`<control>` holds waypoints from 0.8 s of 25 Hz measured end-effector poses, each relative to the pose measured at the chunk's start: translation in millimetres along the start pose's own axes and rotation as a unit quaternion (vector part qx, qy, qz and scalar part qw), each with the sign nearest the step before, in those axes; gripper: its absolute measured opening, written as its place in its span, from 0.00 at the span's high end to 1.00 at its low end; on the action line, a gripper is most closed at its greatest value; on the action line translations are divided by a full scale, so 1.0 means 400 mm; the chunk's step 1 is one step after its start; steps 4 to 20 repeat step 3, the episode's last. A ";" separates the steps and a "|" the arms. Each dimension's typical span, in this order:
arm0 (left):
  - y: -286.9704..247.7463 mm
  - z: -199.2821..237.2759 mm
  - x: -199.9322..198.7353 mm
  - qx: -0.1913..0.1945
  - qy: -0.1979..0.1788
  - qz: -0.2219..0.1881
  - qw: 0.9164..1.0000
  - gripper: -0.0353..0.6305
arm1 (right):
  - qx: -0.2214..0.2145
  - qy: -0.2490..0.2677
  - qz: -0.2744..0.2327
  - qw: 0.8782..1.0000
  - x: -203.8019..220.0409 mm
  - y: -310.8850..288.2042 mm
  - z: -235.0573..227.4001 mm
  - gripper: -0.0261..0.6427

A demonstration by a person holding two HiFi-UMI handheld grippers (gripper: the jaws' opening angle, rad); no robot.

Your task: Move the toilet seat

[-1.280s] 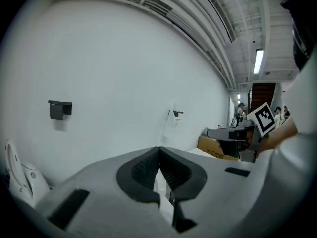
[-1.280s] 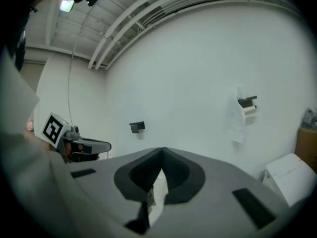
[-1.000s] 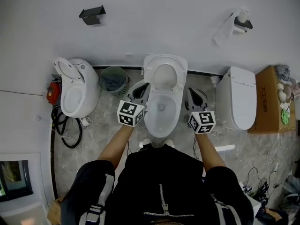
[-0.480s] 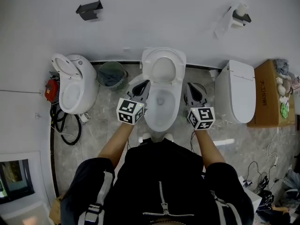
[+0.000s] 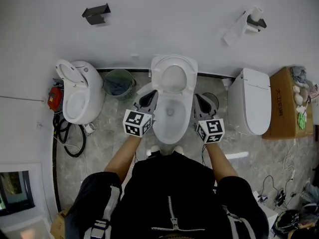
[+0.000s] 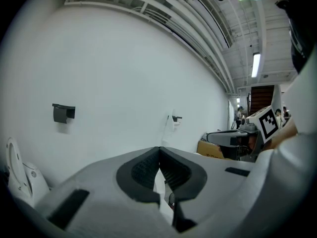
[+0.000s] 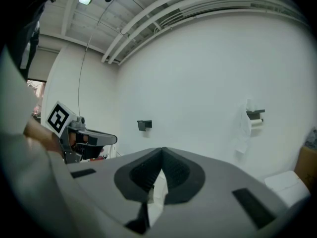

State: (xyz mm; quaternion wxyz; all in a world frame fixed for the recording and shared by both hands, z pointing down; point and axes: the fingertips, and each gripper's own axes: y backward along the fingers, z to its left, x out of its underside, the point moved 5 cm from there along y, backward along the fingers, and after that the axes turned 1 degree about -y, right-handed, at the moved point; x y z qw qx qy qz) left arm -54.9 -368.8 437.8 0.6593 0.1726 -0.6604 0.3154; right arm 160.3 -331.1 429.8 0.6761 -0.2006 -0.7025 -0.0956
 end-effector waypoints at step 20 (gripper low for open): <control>0.012 -0.002 0.010 -0.001 0.003 0.002 1.000 0.94 | -0.006 0.004 0.005 1.000 0.008 0.001 0.016 0.96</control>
